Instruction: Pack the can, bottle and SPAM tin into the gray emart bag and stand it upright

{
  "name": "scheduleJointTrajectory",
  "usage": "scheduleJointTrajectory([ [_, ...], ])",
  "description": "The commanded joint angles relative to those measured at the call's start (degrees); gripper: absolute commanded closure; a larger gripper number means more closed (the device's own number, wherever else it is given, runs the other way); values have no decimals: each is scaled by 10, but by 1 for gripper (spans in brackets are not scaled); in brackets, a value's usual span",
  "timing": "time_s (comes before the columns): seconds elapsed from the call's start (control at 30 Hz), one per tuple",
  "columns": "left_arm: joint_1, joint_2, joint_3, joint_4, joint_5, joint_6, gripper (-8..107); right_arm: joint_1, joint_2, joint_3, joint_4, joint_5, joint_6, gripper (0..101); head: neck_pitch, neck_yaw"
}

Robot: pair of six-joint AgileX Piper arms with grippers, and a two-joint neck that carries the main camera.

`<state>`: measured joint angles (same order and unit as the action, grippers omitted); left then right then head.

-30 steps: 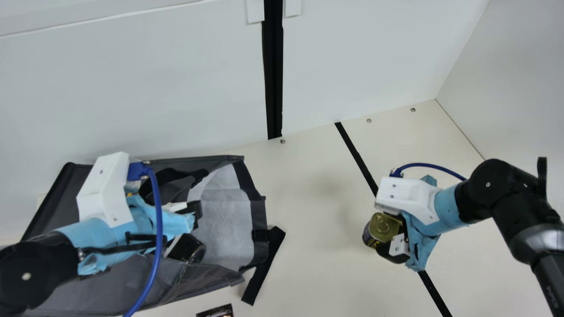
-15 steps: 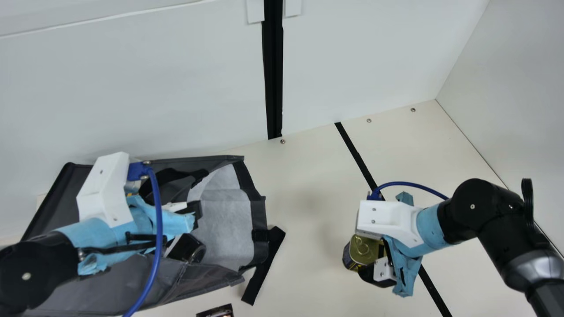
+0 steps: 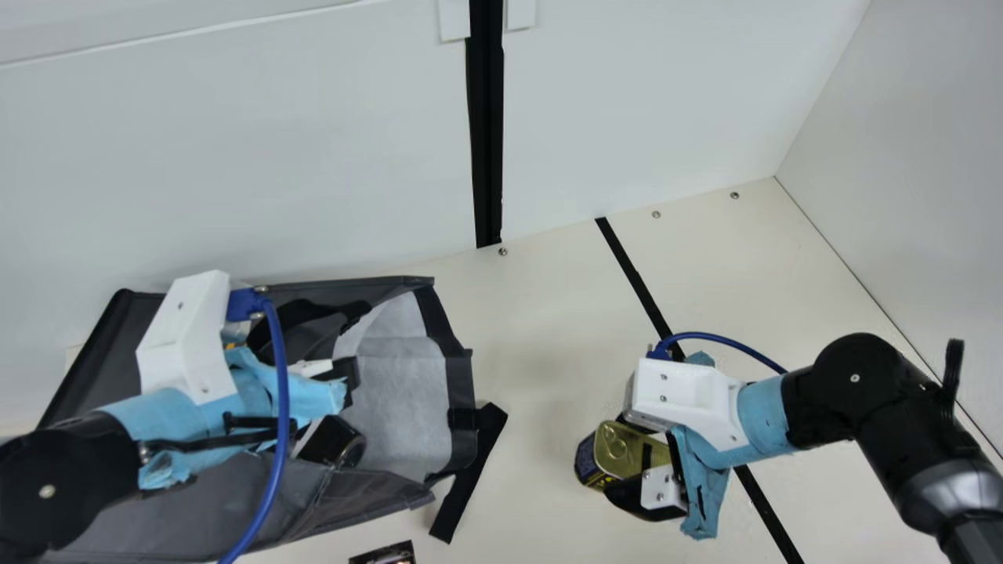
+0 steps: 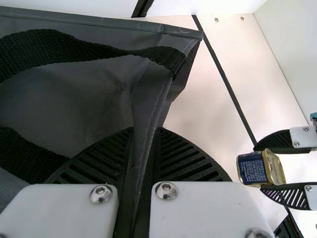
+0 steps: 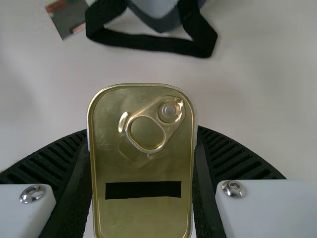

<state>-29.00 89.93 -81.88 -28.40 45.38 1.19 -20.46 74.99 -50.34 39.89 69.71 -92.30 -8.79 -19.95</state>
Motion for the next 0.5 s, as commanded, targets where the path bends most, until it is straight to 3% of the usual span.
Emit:
scheduleJointTrajectory([
  [0.0,0,0,0,0,0,0,107,-3,3,10,56,2,-19,101,-12,0],
  [0.47,0,0,0,0,0,0,107,1,2,55,236,2,-83,101,-12,0],
])
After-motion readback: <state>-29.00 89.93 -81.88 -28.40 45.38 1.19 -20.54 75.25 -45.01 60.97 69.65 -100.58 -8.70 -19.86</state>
